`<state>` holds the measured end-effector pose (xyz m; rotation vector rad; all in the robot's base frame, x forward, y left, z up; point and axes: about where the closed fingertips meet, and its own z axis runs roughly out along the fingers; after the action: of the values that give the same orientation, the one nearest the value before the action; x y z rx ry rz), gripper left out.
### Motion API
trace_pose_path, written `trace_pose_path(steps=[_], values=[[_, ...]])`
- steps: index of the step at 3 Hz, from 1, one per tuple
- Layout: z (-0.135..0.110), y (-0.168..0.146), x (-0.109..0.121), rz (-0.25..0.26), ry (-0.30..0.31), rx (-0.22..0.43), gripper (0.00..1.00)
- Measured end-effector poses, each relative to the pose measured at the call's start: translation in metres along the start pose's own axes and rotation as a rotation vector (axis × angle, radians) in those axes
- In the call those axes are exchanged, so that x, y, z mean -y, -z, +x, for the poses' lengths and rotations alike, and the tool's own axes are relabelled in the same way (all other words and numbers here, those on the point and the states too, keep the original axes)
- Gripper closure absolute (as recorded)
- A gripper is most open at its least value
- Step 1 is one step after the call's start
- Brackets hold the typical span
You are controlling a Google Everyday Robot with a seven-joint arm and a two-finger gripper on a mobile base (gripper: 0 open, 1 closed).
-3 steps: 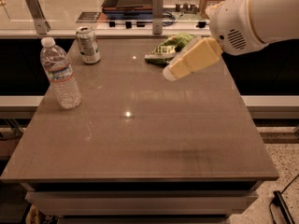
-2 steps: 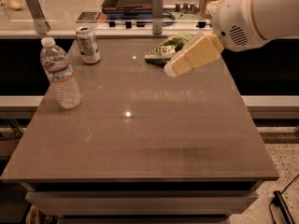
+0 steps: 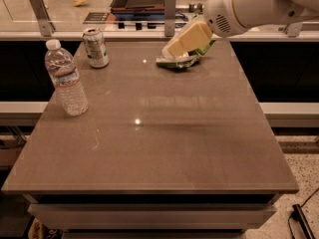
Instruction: Knock 7up can over
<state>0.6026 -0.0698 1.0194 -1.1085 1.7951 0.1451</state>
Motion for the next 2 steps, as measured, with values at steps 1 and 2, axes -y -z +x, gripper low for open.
trace_pose_path(steps=[1, 2], values=[[-0.010, -0.039, 0.017, 0.025, -0.012, 0.017, 0.00], [-0.025, -0.068, 0.019, 0.039, -0.026, 0.054, 0.00]])
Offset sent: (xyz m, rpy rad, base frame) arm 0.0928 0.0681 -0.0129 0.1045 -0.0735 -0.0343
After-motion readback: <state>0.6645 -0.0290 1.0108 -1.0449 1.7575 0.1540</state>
